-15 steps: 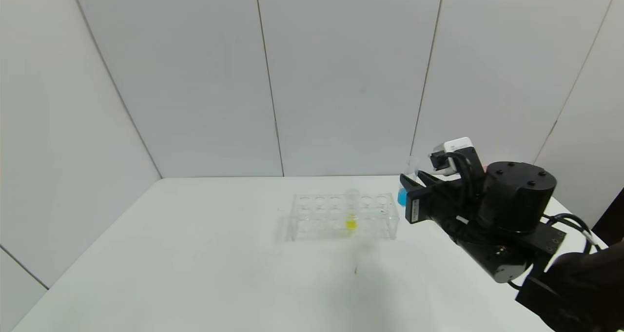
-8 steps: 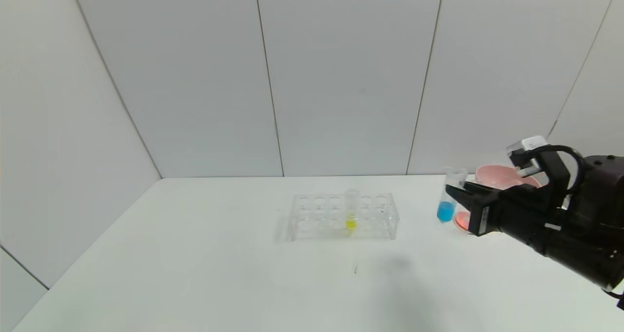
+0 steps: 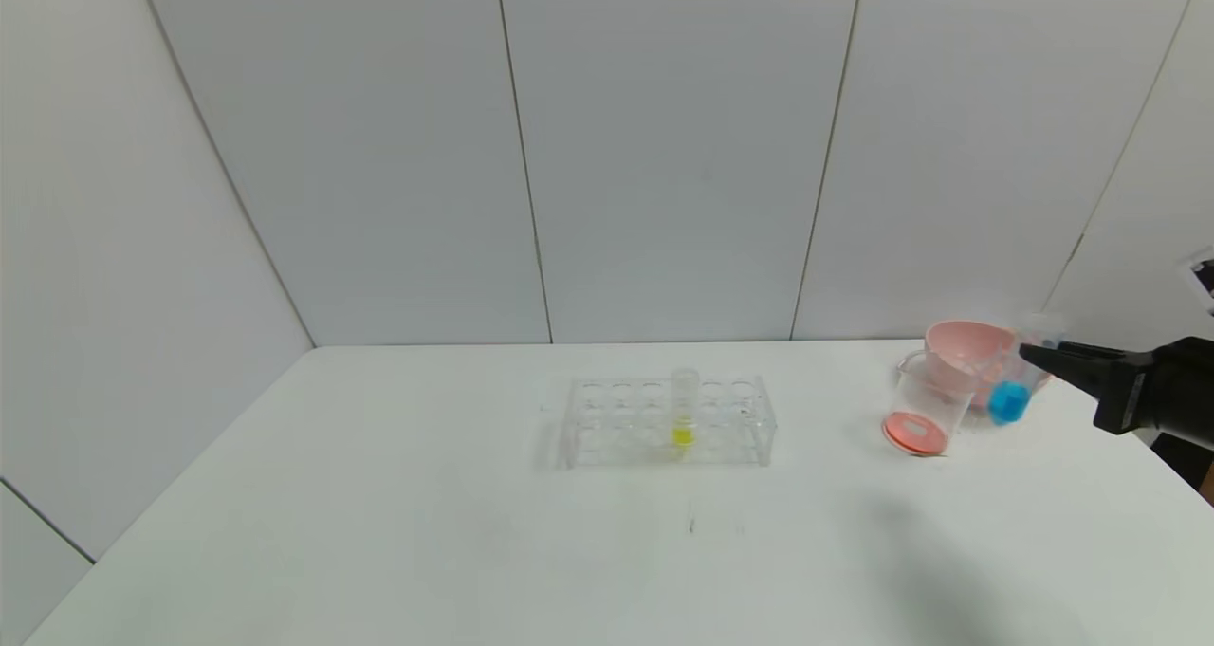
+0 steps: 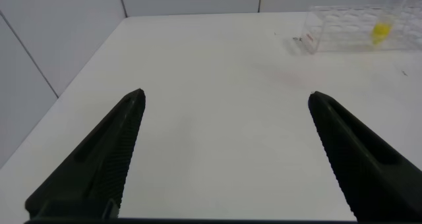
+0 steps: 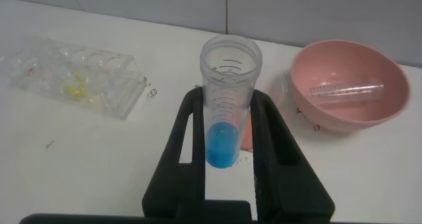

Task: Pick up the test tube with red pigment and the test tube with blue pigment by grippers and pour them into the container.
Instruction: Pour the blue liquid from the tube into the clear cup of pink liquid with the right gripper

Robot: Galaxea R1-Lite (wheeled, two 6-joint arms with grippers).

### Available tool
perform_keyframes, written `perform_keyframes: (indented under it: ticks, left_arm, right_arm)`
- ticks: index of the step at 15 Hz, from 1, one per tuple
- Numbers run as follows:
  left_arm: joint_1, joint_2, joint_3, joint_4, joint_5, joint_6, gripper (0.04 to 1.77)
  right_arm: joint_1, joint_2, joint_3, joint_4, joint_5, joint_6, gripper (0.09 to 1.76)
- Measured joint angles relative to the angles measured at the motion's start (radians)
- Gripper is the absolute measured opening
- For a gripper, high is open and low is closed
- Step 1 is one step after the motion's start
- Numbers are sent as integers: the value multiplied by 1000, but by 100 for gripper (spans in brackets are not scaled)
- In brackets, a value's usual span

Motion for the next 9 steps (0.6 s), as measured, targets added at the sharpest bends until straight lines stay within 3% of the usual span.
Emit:
perform_keyframes:
  ticks: [4, 9]
  left_arm:
    - [0, 0, 0, 0, 0, 0, 176]
    - [0, 0, 0, 0, 0, 0, 176]
  right_arm:
    - [-155, 42, -150, 212, 142, -172, 48]
    - [-176, 167, -401, 470, 160, -386, 48]
